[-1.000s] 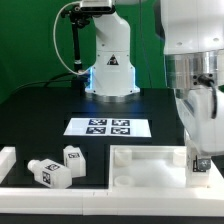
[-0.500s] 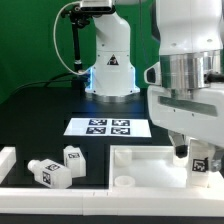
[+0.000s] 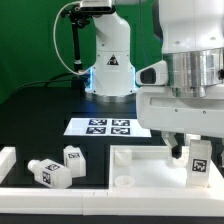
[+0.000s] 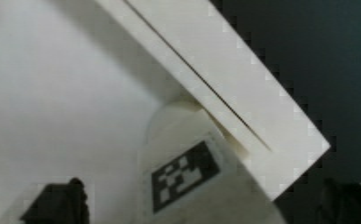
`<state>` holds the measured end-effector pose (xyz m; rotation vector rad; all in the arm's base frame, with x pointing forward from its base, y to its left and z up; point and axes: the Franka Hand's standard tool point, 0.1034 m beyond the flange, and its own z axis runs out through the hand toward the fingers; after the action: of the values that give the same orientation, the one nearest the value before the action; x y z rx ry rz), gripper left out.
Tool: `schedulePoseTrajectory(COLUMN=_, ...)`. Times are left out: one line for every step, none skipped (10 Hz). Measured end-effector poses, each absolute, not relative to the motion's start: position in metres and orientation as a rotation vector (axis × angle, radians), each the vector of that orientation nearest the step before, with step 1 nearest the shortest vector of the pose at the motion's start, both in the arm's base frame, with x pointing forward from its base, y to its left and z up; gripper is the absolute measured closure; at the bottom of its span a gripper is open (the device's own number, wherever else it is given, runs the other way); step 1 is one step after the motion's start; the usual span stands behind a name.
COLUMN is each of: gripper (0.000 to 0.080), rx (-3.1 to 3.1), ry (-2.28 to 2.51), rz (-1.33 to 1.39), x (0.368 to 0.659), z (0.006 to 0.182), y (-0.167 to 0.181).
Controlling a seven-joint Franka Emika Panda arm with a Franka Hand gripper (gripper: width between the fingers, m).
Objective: Assemble one leg
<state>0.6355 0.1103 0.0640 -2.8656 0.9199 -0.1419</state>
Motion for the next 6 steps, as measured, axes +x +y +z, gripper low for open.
schedulePoseTrajectory(gripper=0.015, rx=-2.943, ry=0.766, rz=-0.165, x=0.6384, z=0.0654, y=0.1107)
schedulePoseTrajectory(gripper=0.015, rx=-2.937, ry=0.787, rz=-0.162, x=0.6377, z=0.0646, y=0.1093)
schedulePoseTrajectory(gripper=0.018, rx=-2.929, ry=0.817, rz=-0.16, x=0.6375, z=0.0644, y=0.1093)
schedulePoseTrajectory(gripper=0.018, rx=-2.924, ry=0.831, rz=-0.159, x=0.6375, z=0.0643, y=0.1093)
schedulePoseTrajectory(gripper=0.0361, rx=-2.91, ry=0.873, rz=-0.157, x=0.6375, z=0.0642, y=0.1094)
schedulePoseTrajectory(gripper=0.0361, rx=-2.87, ry=0.984, rz=-0.15, x=0.6374, z=0.0642, y=0.1097)
